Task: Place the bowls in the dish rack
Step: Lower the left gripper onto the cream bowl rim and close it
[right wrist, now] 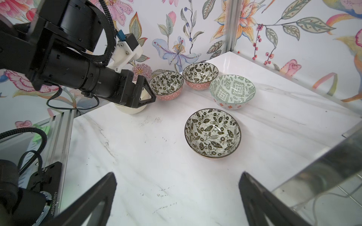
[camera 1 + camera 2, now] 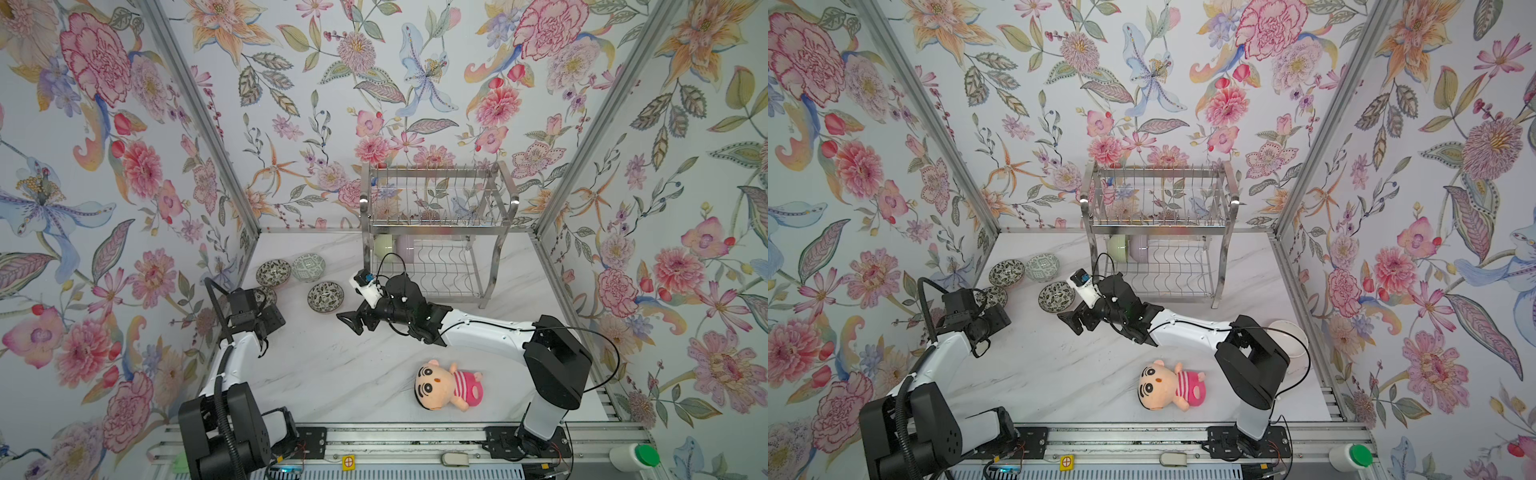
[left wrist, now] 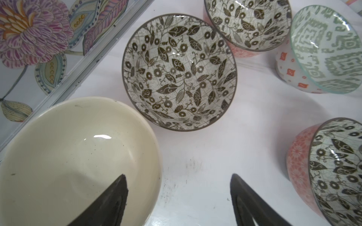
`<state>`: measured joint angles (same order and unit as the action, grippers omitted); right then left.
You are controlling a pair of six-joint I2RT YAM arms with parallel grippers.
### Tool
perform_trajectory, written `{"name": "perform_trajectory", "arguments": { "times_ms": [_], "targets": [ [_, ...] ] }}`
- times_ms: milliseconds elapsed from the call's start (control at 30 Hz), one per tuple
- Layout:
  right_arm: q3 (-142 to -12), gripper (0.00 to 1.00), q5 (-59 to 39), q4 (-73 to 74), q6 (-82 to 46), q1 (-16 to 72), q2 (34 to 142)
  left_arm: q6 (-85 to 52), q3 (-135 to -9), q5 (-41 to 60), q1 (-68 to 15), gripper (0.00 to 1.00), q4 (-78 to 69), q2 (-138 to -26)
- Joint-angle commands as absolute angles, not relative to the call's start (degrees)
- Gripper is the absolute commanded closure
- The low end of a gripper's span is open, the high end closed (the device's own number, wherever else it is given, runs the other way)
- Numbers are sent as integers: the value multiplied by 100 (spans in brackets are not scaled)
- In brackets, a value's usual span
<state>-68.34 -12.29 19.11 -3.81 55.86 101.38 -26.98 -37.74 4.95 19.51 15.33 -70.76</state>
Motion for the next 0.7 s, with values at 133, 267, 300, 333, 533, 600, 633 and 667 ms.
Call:
{"name": "perform_trajectory", "arguments": {
  "times_ms": [133,267,300,333,533,600,633,667],
  "targets": [
    [-6733,1,-1219,2370,-437,5572,10122,-2445,-3833,785,2130,28,1459,-7464],
    [-6565,1,-1201,2510,-527,5497,10052,-2423,-3816,738,2136,35,1433,-7563],
    [-6535,1,-1187,2528,-531,5480,10033,-2425,-3816,730,2136,37,1420,-7585],
    [-6504,1,-1157,2529,-527,5463,10021,-2418,-3808,729,2140,38,1415,-7602],
    [-6270,1,-1098,2714,-615,5313,9854,-2410,-3814,625,2176,46,1424,-7633],
    [-6161,1,-1094,2831,-697,5251,9799,-2408,-3821,633,2180,49,1446,-7672],
    [-6128,1,-1066,2862,-727,5238,9778,-2389,-3824,643,2181,51,1455,-7694],
    [-6082,1,-1028,2880,-729,5231,9753,-2395,-3823,649,2180,53,1451,-7699]
  ]
}}
